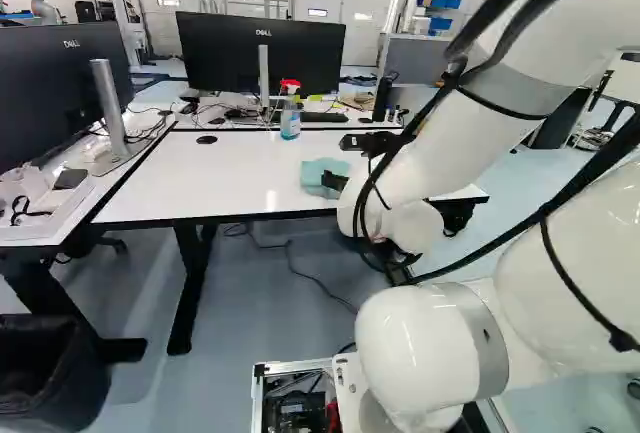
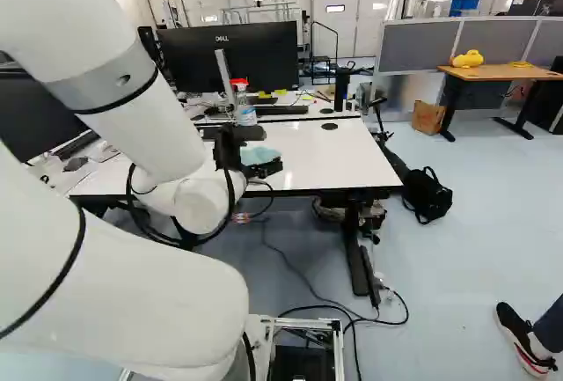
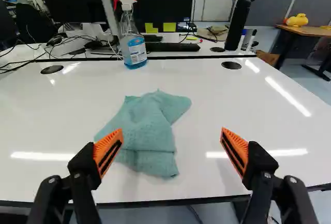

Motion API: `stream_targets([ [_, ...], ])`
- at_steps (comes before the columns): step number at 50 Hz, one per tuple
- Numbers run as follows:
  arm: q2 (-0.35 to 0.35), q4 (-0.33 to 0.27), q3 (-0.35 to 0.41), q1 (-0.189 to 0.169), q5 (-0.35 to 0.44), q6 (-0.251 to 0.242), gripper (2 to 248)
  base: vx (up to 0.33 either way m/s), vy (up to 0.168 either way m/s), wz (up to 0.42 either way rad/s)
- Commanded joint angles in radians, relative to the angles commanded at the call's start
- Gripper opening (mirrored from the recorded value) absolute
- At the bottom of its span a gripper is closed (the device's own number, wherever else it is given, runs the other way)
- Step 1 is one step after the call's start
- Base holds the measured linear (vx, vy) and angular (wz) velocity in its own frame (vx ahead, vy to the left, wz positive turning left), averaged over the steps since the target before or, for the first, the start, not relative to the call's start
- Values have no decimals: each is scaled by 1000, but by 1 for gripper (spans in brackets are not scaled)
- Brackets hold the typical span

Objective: Clean the table with the green towel

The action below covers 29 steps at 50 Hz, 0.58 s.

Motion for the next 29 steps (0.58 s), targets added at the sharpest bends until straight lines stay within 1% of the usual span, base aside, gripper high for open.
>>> stream_targets([
  [29, 0, 0, 0, 0, 0, 0, 247, 0, 0, 0],
])
